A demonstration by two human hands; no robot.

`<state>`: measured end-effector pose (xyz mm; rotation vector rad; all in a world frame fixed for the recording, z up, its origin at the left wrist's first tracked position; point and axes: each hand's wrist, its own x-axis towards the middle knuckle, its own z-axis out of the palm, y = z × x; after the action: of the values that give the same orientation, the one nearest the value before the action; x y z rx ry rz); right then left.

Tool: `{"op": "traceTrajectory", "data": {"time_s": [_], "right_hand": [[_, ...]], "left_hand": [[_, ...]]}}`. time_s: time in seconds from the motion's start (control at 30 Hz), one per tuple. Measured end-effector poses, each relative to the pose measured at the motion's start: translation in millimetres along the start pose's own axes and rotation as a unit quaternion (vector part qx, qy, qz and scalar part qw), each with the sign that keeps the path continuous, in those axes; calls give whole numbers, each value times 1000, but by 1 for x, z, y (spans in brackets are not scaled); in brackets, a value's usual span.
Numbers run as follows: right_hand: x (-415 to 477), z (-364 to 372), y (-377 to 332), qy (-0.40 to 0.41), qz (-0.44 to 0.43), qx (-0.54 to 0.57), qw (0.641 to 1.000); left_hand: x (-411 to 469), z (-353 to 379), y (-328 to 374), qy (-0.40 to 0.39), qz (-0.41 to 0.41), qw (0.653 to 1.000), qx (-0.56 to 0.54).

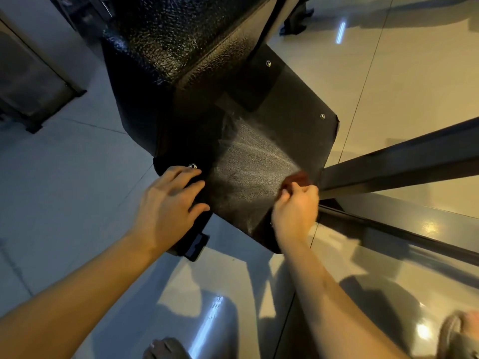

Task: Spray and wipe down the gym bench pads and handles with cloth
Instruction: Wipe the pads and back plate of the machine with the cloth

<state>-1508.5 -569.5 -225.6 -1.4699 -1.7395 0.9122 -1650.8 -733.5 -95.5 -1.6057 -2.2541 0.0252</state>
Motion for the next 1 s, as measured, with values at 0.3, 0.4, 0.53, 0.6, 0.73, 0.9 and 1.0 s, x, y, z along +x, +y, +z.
{"op": "traceTrajectory", "data": {"time_s": [0.3, 0.4, 0.53, 0.6, 0.73, 0.9, 1.0], "right_hand": [[-8, 7, -8, -45, -303, -20, 952], [37, 1, 28, -4, -87, -33, 996], [24, -1, 2, -15, -5, -51, 999], [-15, 1, -25, -35, -98, -12, 995], [-71, -8, -40, -100, -226, 34, 968], [-25, -11, 5, -70, -217, -49, 973], [20, -12, 9, -67, -41, -66, 995]], "left_hand": [[-3, 3, -6, 17, 32, 999, 11], [-4, 4, -5, 13, 31, 999, 5], [-4, 3, -4, 13, 30, 999, -2], [-4, 2, -3, 5, 27, 1000, 3], [-2, 1, -7, -3, 40, 999, 20], [-3, 1, -6, -6, 36, 999, 20], [-3, 0, -5, -6, 34, 999, 16]]}}
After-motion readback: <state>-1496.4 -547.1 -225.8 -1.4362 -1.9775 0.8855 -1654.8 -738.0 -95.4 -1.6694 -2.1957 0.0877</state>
